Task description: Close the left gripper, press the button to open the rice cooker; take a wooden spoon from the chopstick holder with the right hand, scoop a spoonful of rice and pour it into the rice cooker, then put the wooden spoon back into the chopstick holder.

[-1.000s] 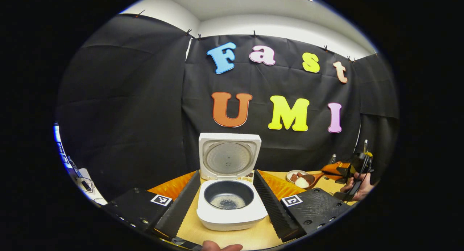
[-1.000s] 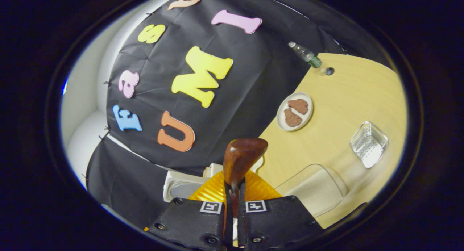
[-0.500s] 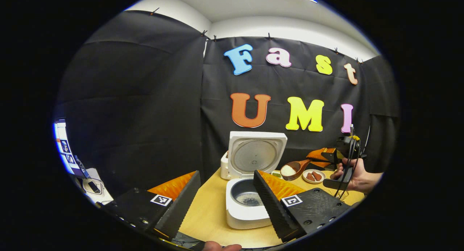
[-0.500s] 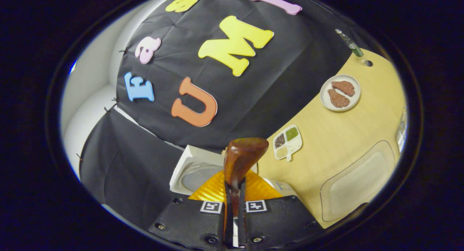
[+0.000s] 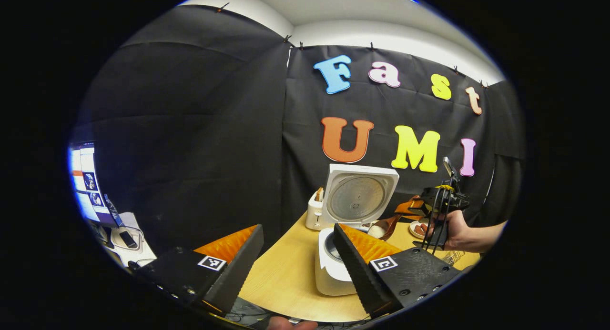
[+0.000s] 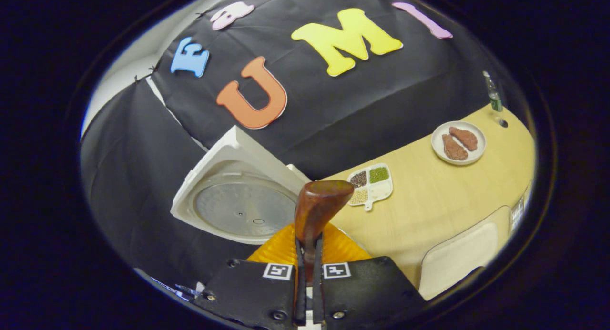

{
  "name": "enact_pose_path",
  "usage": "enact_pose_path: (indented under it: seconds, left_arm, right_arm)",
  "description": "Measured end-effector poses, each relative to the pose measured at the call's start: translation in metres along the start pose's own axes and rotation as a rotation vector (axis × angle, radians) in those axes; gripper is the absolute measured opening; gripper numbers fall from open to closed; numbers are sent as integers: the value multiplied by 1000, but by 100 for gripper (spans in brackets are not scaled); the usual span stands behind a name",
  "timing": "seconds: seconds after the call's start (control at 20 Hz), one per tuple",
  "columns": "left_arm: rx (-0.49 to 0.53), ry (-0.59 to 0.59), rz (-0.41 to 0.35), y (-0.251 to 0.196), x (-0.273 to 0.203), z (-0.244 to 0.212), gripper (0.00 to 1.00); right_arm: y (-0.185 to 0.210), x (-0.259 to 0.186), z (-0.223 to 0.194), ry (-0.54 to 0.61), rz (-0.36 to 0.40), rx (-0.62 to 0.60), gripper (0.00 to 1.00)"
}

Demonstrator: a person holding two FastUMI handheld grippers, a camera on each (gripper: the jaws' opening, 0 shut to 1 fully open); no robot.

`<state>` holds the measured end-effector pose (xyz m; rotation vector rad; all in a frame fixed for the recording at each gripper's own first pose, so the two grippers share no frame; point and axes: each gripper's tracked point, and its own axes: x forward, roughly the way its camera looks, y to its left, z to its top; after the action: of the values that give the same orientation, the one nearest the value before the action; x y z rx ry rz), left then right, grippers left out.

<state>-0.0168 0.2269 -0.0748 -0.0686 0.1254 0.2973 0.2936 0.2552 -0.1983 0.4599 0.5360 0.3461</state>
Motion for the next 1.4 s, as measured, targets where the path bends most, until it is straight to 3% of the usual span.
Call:
enact_pose_path:
  seconds: [0.6,1.4]
  left_arm:
    - [-24,-2,16,11,-3,-10,94]
    - [-48,-16,9,3,-9,-12,94]
  right_arm:
    - [27,6,3,-33,-52,-361,10]
    - [100,-23,3,-167,10,-930,10]
